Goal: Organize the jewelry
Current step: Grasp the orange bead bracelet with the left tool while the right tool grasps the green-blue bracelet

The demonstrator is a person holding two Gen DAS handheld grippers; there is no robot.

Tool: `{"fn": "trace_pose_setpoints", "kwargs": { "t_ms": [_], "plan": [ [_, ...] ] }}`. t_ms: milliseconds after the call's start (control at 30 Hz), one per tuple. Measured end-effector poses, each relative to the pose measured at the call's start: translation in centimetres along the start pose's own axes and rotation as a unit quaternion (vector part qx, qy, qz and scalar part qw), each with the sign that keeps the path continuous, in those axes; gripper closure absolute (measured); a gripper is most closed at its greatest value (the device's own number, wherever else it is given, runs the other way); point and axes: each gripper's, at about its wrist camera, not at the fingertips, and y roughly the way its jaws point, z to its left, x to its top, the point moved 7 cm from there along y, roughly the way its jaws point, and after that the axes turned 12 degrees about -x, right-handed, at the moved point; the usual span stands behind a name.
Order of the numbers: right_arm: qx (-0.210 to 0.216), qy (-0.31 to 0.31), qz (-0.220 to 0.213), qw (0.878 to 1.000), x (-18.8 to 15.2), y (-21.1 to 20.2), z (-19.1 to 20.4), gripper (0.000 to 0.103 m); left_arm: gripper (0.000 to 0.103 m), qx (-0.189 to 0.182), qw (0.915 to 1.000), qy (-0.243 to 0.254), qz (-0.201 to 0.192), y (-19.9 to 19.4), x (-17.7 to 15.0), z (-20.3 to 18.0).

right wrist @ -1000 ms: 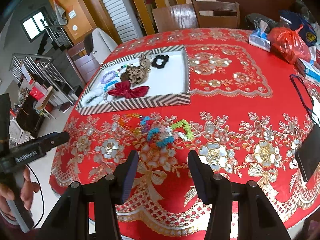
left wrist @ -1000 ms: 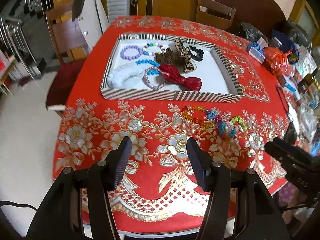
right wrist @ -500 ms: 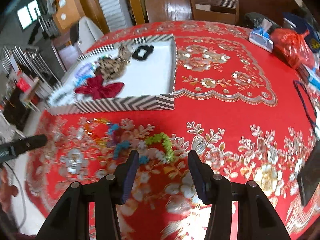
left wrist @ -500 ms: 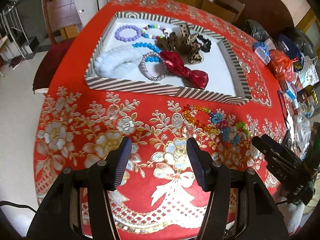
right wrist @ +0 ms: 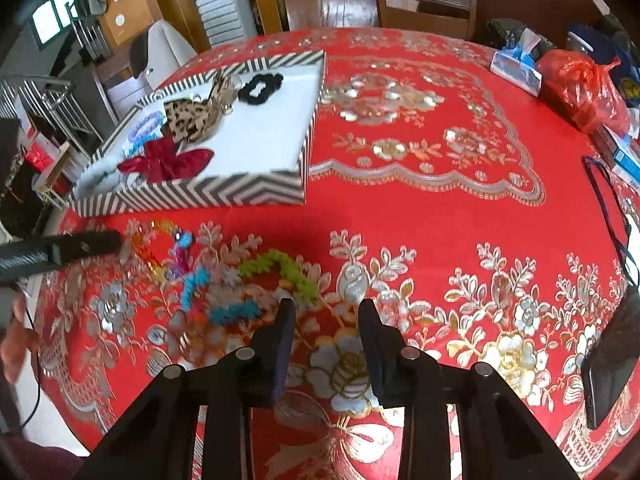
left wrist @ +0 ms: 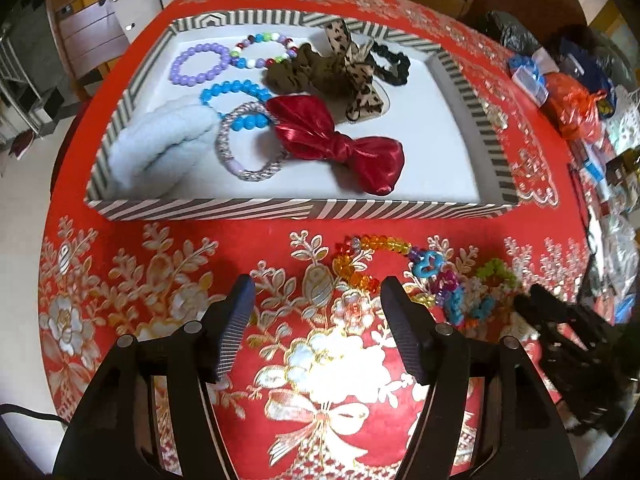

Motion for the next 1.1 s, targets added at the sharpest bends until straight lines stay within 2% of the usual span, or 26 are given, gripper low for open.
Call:
{"fn": "trace_pose_setpoints", "kwargs": {
  "t_ms": [100, 267, 367, 433, 500, 533, 567, 600, 633, 667, 733, 867, 1100],
  "plan": [
    [0.021, -0.001, -0.003, 1.000, 0.6, 0.0, 0.6, 0.068, 0.038, 0.004, 1.0000, 0.001, 0.005, 0.9, 0.4, -0.1],
    [0.015, -0.029, 0.004, 0.999, 0.8, 1.3, 1.8, 0.068, 0.038, 0.006, 0.9999, 0.003, 0.011, 2.0, 0.9, -0.5],
    [0.018, -0.042, -0.006, 0.999, 1.2, 1.6, 2.5, 0.073, 0.038, 0.009, 0.9997, 0.010, 0.020, 2.5, 0.7, -0.9],
    [0.023, -0.050, -0.010, 0.998, 1.6, 1.8, 3.0, 0.087, 0.038, 0.006, 0.9998, 0.011, 0.015, 2.4, 0.9, -1.0],
    [0.013, -0.065, -0.009, 0.998, 1.8, 2.1, 3.3, 0.090, 0.038, 0.002, 0.9999, 0.007, 0.011, 2.4, 1.1, -1.0],
    [0.009, -0.070, -0.008, 0.997, 1.7, 2.1, 3.4, 0.090, 0.043, 0.000, 0.9999, 0.007, 0.008, 2.4, 1.1, -1.1],
    [0.011, -0.072, -0.007, 0.997, 1.7, 2.1, 3.4, 0.090, 0.061, 0.000, 0.9999, 0.011, 0.005, 2.3, 1.1, -1.1],
    [0.014, -0.070, -0.005, 0.997, 1.6, 2.0, 3.3, 0.091, 0.071, 0.003, 0.9998, 0.017, 0.006, 2.3, 1.1, -1.1],
    [0.015, -0.067, -0.004, 0.998, 1.5, 1.9, 3.1, 0.091, 0.088, 0.008, 0.9996, 0.027, 0.010, 2.4, 1.1, -1.1],
    [0.015, -0.062, -0.003, 0.998, 1.3, 1.7, 2.7, 0.091, 0.094, 0.005, 0.9995, 0.030, 0.013, 2.7, 1.0, -1.3],
    [0.020, -0.047, -0.010, 0.999, 1.4, 0.8, 2.0, 0.091, 0.095, -0.018, 0.9992, 0.028, 0.022, 2.7, 0.8, -1.4],
    [0.022, -0.030, -0.039, 0.999, 2.3, -1.9, 1.0, 0.091, 0.095, -0.039, 0.9988, 0.016, 0.026, 1.7, -0.2, -0.6],
    [0.020, -0.031, -0.095, 0.995, 5.1, -7.4, 0.3, 0.091, 0.095, -0.080, 0.9967, 0.016, 0.000, -3.0, 0.2, -1.5]
  ]
}}
